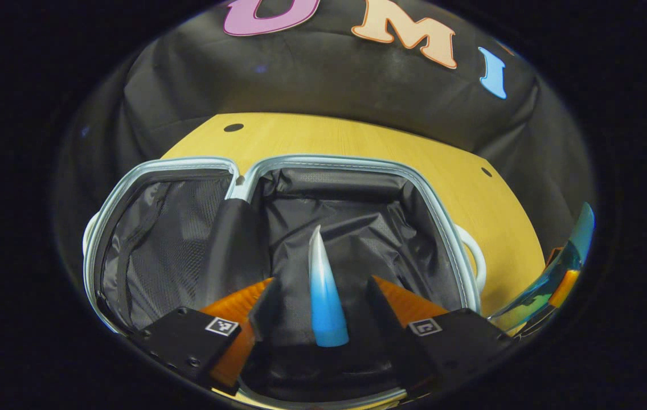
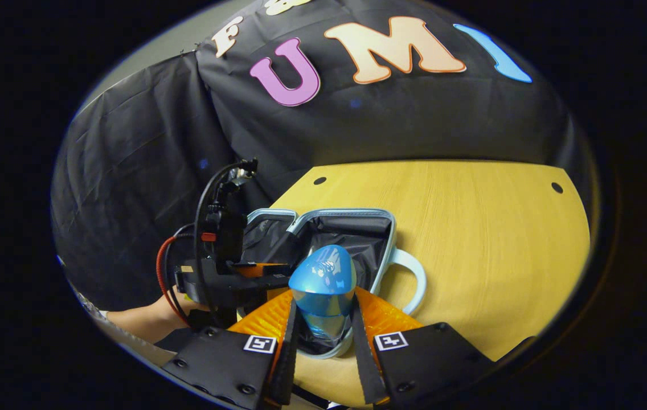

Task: First open the suitcase, pack the skin care products into it, and then close the suitcase.

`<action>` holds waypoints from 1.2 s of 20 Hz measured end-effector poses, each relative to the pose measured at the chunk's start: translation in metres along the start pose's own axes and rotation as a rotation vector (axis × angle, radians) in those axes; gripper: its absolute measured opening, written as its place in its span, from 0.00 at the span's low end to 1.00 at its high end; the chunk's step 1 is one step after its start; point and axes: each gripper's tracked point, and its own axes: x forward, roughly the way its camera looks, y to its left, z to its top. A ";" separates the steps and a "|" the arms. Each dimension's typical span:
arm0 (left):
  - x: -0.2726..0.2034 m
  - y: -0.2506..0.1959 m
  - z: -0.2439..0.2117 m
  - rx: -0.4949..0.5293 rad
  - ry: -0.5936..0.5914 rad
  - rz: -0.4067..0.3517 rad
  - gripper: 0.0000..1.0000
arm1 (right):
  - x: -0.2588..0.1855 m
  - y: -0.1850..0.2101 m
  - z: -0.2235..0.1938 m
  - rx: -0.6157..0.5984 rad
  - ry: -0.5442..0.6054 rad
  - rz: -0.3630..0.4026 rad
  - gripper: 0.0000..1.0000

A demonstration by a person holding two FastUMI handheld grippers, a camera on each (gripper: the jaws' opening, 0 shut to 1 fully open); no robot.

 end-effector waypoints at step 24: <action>-0.125 0.337 0.055 -0.219 -0.227 0.424 0.92 | 0.067 -0.009 0.022 0.096 -0.024 -0.179 0.92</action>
